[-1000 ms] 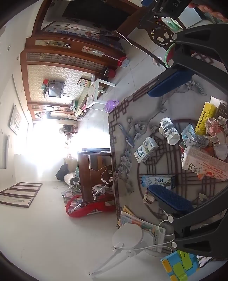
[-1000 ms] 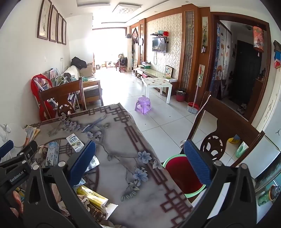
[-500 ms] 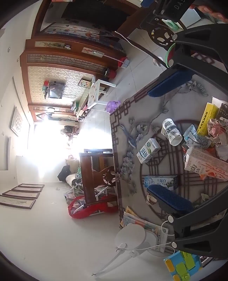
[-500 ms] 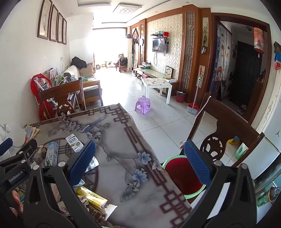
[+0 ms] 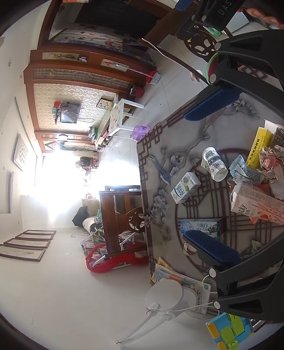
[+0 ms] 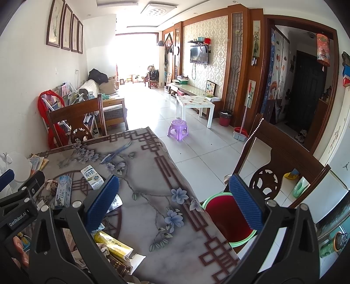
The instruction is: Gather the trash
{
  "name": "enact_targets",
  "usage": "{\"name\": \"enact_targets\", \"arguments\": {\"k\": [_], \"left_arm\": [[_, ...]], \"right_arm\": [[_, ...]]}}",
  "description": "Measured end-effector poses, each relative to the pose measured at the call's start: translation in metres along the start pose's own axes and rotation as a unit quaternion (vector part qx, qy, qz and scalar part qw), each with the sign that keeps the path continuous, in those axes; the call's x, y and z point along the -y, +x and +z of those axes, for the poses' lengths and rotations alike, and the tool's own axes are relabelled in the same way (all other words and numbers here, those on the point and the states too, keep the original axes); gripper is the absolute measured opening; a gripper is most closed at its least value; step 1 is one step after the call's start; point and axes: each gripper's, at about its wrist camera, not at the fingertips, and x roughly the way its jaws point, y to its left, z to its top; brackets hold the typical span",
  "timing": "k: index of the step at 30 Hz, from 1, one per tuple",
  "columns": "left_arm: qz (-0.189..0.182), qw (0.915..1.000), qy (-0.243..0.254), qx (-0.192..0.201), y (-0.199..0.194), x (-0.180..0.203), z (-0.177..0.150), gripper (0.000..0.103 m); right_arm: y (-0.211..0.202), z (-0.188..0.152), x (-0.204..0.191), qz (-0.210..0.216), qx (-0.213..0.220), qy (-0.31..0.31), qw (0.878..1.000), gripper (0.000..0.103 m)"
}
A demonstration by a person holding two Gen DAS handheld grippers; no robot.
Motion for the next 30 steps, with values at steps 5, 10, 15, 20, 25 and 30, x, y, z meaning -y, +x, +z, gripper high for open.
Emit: {"name": "enact_targets", "arguments": {"k": [5,10,15,20,25,30], "left_arm": [[0.001,1.0000,0.000,-0.002,0.0002,-0.0010,0.0008,0.095],[0.003,1.0000,-0.001,-0.004,0.0048,-0.0046,-0.0040,0.095],[0.004,1.0000,0.000,-0.005,0.0055,-0.0046,-0.0061,0.095],[0.005,1.0000,-0.001,-0.005,0.0056,-0.0065,-0.0078,0.095],[0.005,1.0000,0.000,-0.006,0.0055,-0.0065,-0.0074,0.095],[0.005,1.0000,0.000,-0.006,0.0054,-0.0063,-0.0072,0.095]], "right_arm": [[0.0002,-0.0004,-0.0023,-0.001,0.000,0.000,1.000,0.099],[-0.0010,-0.0002,-0.0021,-0.001,0.000,-0.001,1.000,0.099],[0.0022,-0.0012,-0.0034,0.001,-0.003,-0.001,1.000,0.099],[0.0027,-0.0023,-0.0027,0.000,-0.003,-0.002,1.000,0.099],[0.0032,-0.0041,-0.0029,0.000,-0.004,-0.002,1.000,0.099],[0.0031,-0.0040,-0.0035,-0.001,-0.004,-0.002,1.000,0.099]]}}
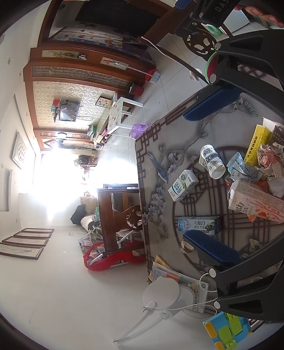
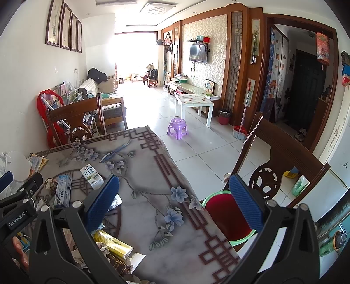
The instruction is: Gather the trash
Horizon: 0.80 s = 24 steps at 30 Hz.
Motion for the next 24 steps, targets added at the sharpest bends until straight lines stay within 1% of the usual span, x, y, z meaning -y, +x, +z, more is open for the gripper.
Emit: {"name": "enact_targets", "arguments": {"k": [15,19,22,24], "left_arm": [[0.005,1.0000,-0.001,-0.004,-0.003,-0.001,-0.002,0.095],[-0.012,0.9998,-0.017,-0.008,-0.001,-0.007,-0.003,0.095],[-0.011,0.9993,-0.026,-0.024,0.009,-0.020,-0.005,0.095],[-0.009,0.9979,-0.037,-0.052,0.022,-0.035,-0.010,0.095]], "right_arm": [[-0.004,0.001,0.000,-0.003,-0.005,0.000,1.000,0.099],[-0.001,0.001,-0.002,-0.002,-0.009,-0.002,1.000,0.099],[0.005,-0.003,-0.004,0.001,-0.018,-0.009,1.000,0.099],[0.015,-0.009,-0.008,0.010,-0.037,-0.021,0.999,0.099]]}}
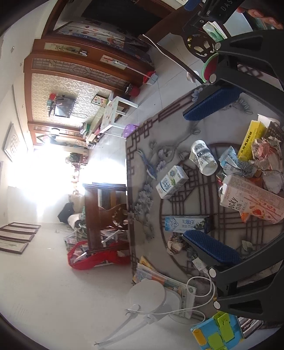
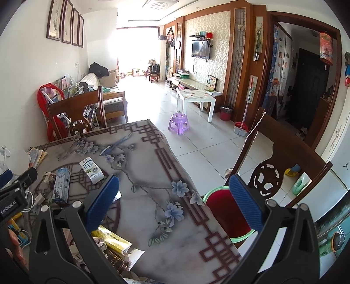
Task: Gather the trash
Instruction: 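Grasp the pink Pocky box with the left gripper while the right grasps the foil wad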
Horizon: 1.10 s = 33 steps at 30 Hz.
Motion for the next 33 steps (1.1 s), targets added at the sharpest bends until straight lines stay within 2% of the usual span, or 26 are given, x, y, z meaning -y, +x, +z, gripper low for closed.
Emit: {"name": "enact_targets", "arguments": {"k": [3,5,9,12,15,16,18,19,20,22,23,26,28,30,33], "left_arm": [[0.000,0.9986,-0.039,-0.036,0.017,-0.030,-0.010,0.095],[0.031,0.9964,-0.063,-0.048,0.022,-0.051,-0.018,0.095],[0.050,0.9882,-0.121,-0.080,0.037,-0.088,-0.035,0.095],[0.053,0.9843,-0.137,-0.097,0.047,-0.107,-0.047,0.095],[0.068,0.9856,-0.127,-0.089,0.047,-0.111,-0.055,0.095],[0.067,0.9869,-0.119,-0.086,0.047,-0.111,-0.058,0.095],[0.049,0.9870,-0.111,-0.106,0.052,-0.112,-0.063,0.095],[0.039,0.9865,-0.106,-0.119,0.056,-0.113,-0.065,0.095],[0.041,0.9863,-0.097,-0.127,0.058,-0.112,-0.067,0.095],[0.050,0.9865,-0.070,-0.139,0.062,-0.107,-0.071,0.095],[0.042,0.9864,-0.057,-0.148,0.065,-0.103,-0.074,0.095],[0.002,0.9831,-0.019,-0.182,0.075,-0.089,-0.081,0.085],[-0.009,0.9800,0.004,-0.199,0.082,-0.078,-0.087,0.077],[-0.020,0.9762,0.012,-0.216,0.088,-0.070,-0.094,0.070],[-0.040,0.9710,0.009,-0.236,0.096,-0.063,-0.102,0.064]], "right_arm": [[0.020,-0.015,-0.014,0.048,-0.044,-0.026,0.998,0.099],[0.033,-0.029,-0.028,0.098,-0.081,-0.047,0.991,0.100],[0.055,-0.064,-0.064,0.223,-0.155,-0.056,0.961,0.100],[0.067,-0.084,-0.093,0.270,-0.197,-0.066,0.940,0.099],[0.075,-0.099,-0.118,0.297,-0.221,-0.089,0.925,0.098],[0.081,-0.104,-0.126,0.295,-0.229,-0.102,0.922,0.095],[0.090,-0.114,-0.138,0.295,-0.252,-0.119,0.914,0.077],[0.095,-0.117,-0.140,0.301,-0.268,-0.116,0.908,0.055],[0.098,-0.119,-0.138,0.307,-0.276,-0.104,0.905,0.046],[0.099,-0.116,-0.129,0.315,-0.271,-0.083,0.906,0.042],[0.095,-0.112,-0.125,0.316,-0.263,-0.077,0.908,0.042],[0.084,-0.096,-0.108,0.307,-0.229,-0.062,0.922,0.041],[0.078,-0.083,-0.094,0.297,-0.208,-0.048,0.931,0.041],[0.072,-0.073,-0.084,0.285,-0.193,-0.040,0.938,0.041],[0.067,-0.068,-0.070,0.270,-0.180,-0.031,0.945,0.042]]}}
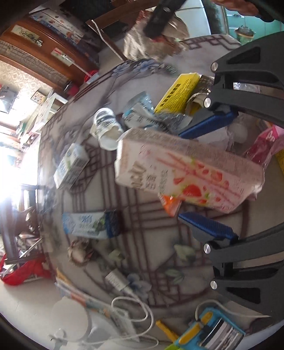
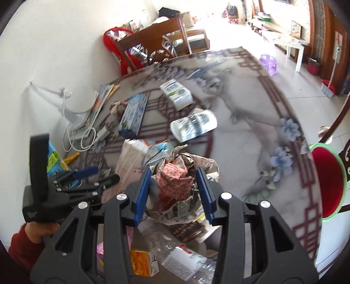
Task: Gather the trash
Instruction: 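Grasp the pink Pocky box with the left gripper while the right grasps the foil wad, then drop the foil wad into the red bucket with the right gripper while the left carries the Pocky box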
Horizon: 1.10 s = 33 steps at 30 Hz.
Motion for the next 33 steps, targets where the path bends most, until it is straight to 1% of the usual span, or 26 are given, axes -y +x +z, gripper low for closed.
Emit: {"name": "enact_targets", "arguments": {"k": [2,3,4,5,7,8,9,11,17,21,24,26,29,33], "left_arm": [[0.008,0.9999,0.007,-0.006,0.008,0.006,-0.003,0.063],[0.011,0.9998,0.012,-0.009,0.011,0.009,-0.005,0.061],[0.012,0.9998,0.016,-0.009,0.013,0.012,-0.006,0.057],[0.016,0.9997,0.018,-0.007,0.015,0.013,-0.008,0.047],[0.018,0.9996,0.022,0.004,0.014,0.017,-0.010,0.043],[0.019,0.9994,0.025,0.013,0.010,0.018,-0.010,0.033],[0.022,0.9991,0.028,0.022,0.006,0.019,-0.009,0.027],[0.015,0.9990,0.027,0.033,-0.002,0.018,-0.005,0.022],[0.006,0.9969,0.006,0.079,-0.032,0.019,0.005,0.021],[-0.010,0.9933,0.005,0.115,-0.053,0.027,0.012,0.021],[-0.014,0.9909,0.019,0.133,-0.063,0.040,0.018,0.021],[-0.021,0.9899,0.026,0.138,-0.065,0.048,0.022,0.021],[-0.036,0.9896,0.031,0.135,-0.063,0.062,0.028,0.021],[-0.054,0.9893,0.046,0.128,-0.055,0.086,0.035,0.021]], "right_arm": [[-0.003,0.002,0.008,-0.002,0.004,0.011,1.000,0.042],[-0.003,0.001,0.010,-0.001,0.005,0.016,1.000,0.042],[-0.004,0.000,0.012,-0.002,0.006,0.020,1.000,0.042],[-0.005,0.000,0.014,-0.004,0.007,0.023,1.000,0.042],[-0.009,-0.002,0.017,-0.004,0.009,0.028,1.000,0.042],[-0.011,-0.003,0.019,-0.004,0.011,0.031,0.999,0.042],[-0.013,-0.003,0.020,-0.004,0.014,0.032,0.999,0.042],[-0.018,-0.004,0.021,-0.004,0.021,0.037,0.999,0.043],[-0.033,-0.004,0.032,-0.007,0.047,0.049,0.998,0.043],[-0.042,-0.003,0.055,-0.029,0.062,0.066,0.995,0.043],[-0.046,-0.006,0.092,-0.068,0.067,0.092,0.991,0.043],[-0.050,-0.010,0.127,-0.103,0.066,0.120,0.985,0.043],[-0.054,-0.018,0.178,-0.144,0.062,0.166,0.974,0.043],[-0.056,-0.026,0.229,-0.193,0.057,0.198,0.959,0.045]]}}
